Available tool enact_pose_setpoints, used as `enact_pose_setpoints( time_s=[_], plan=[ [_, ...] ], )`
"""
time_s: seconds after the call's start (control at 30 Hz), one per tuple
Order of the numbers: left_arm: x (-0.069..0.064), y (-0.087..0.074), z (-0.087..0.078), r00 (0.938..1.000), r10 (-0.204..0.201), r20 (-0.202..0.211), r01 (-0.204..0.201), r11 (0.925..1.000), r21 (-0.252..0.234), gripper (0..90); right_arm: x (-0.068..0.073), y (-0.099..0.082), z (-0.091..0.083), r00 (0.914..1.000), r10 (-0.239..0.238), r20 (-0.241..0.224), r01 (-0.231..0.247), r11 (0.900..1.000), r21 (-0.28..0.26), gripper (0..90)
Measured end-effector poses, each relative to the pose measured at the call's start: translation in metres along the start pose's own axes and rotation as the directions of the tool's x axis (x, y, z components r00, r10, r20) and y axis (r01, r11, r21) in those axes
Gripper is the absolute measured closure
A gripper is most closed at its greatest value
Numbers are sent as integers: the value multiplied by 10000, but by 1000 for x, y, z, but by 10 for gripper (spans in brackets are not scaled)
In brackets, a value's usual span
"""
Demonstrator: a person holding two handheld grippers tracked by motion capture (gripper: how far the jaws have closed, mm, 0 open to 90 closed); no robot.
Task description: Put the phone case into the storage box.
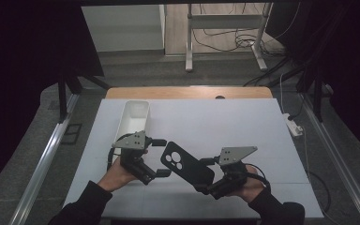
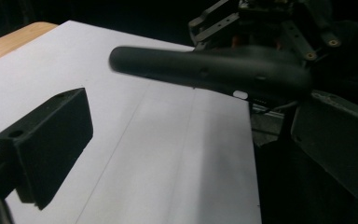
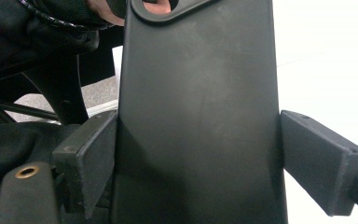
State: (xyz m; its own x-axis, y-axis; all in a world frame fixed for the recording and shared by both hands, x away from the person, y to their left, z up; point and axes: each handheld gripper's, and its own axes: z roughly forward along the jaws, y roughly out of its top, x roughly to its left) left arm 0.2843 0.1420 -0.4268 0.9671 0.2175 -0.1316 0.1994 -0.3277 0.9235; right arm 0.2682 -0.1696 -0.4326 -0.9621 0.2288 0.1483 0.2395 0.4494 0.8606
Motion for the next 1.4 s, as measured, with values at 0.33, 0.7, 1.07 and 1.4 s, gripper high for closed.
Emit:
enact_pose_setpoints(
  time_s=[0.33,0.7,1.07,1.4],
  plan=[
    [-3,1,6,9986,241,481,-239,9997,-47,0,3,2,4,9994,-148,-309,148,9999,-30,146],
    [-6,2,9,9915,386,1241,-363,9991,-203,9,4,1,7,9973,-279,-675,277,9996,-38,144],
    [-3,1,6,9852,21,1713,30,9996,-294,86,6,0,8,9954,-532,-802,539,9985,68,141],
    [-4,4,6,9852,-200,1702,238,9995,-205,120,6,-1,10,9957,-672,-633,686,9974,211,136]
  ],
)
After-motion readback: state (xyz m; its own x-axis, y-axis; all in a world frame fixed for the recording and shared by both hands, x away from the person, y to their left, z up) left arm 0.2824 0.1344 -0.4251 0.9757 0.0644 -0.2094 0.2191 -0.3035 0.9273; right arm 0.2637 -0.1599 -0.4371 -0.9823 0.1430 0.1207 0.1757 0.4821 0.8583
